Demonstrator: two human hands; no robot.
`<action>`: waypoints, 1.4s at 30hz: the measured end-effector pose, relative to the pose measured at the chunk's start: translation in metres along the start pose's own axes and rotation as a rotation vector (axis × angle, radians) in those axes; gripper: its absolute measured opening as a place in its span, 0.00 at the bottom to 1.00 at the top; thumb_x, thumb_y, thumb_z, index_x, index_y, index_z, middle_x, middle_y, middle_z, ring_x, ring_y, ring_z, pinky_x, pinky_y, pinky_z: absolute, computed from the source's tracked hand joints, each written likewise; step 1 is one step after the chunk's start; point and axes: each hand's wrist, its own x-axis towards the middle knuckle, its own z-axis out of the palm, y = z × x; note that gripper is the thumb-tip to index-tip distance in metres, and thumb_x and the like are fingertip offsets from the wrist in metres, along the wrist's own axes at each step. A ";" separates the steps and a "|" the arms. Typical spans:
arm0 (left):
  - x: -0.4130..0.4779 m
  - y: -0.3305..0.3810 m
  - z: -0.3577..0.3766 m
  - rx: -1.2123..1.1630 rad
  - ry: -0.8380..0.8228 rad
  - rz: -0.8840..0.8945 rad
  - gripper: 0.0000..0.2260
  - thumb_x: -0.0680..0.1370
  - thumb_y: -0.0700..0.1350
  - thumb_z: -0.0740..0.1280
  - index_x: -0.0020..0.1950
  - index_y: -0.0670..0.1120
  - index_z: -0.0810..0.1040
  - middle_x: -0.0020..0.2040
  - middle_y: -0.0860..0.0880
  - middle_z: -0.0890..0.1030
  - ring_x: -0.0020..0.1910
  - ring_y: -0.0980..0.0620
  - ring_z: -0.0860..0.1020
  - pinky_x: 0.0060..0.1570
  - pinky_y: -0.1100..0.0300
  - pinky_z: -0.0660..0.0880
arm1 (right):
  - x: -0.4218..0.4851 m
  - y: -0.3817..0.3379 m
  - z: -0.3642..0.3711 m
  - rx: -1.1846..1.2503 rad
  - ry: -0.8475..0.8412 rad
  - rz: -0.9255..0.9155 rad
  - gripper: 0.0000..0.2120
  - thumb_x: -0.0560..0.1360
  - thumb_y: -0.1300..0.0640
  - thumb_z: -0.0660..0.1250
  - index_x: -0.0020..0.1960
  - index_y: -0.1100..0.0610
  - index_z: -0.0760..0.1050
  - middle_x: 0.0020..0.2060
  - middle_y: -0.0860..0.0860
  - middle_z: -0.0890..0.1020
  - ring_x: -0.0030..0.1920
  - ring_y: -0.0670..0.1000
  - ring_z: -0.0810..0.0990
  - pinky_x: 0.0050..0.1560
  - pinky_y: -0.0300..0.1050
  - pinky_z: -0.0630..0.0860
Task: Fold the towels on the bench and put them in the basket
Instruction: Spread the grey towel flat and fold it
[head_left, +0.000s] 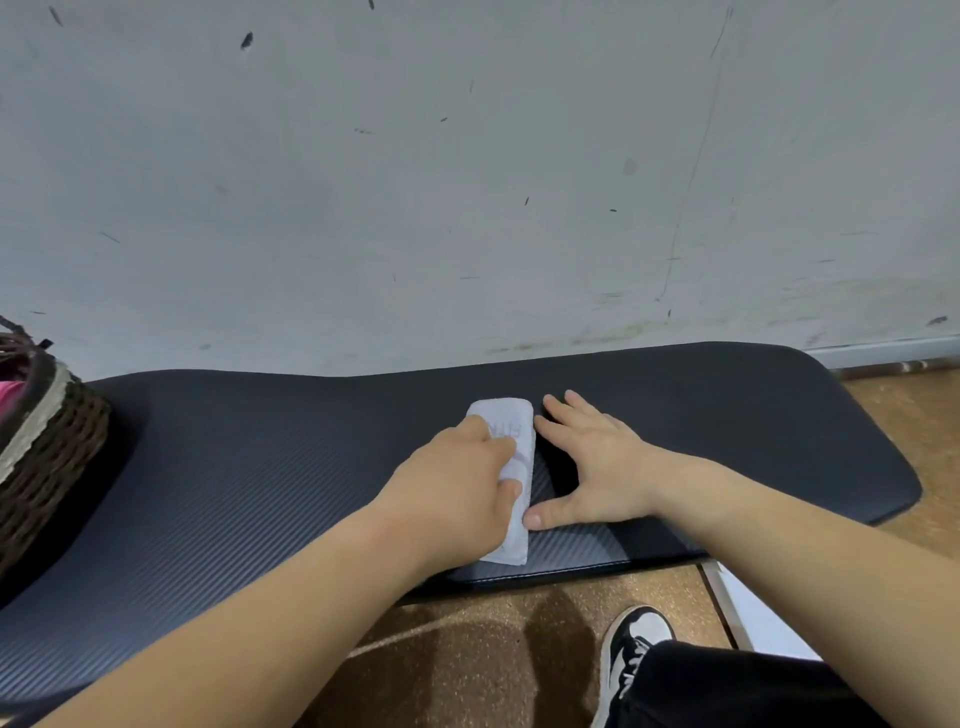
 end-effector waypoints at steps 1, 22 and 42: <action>0.001 -0.002 0.000 -0.007 -0.012 0.021 0.14 0.84 0.51 0.57 0.67 0.49 0.74 0.62 0.49 0.72 0.58 0.48 0.74 0.58 0.49 0.75 | 0.000 0.002 -0.001 0.022 0.005 0.010 0.57 0.66 0.26 0.70 0.84 0.47 0.46 0.83 0.47 0.41 0.81 0.48 0.33 0.81 0.56 0.41; -0.007 -0.019 0.022 -0.078 0.060 -0.204 0.31 0.72 0.70 0.66 0.68 0.54 0.68 0.60 0.55 0.75 0.58 0.51 0.74 0.57 0.50 0.77 | 0.019 -0.008 -0.004 0.373 0.180 0.049 0.13 0.82 0.46 0.64 0.64 0.48 0.75 0.62 0.44 0.79 0.82 0.52 0.52 0.79 0.51 0.56; -0.131 -0.114 -0.052 -0.590 0.067 -0.241 0.20 0.66 0.54 0.79 0.54 0.58 0.78 0.51 0.57 0.82 0.49 0.59 0.81 0.48 0.60 0.79 | -0.045 -0.148 -0.026 0.674 0.151 -0.105 0.16 0.66 0.63 0.75 0.50 0.49 0.78 0.45 0.51 0.83 0.43 0.47 0.81 0.41 0.41 0.79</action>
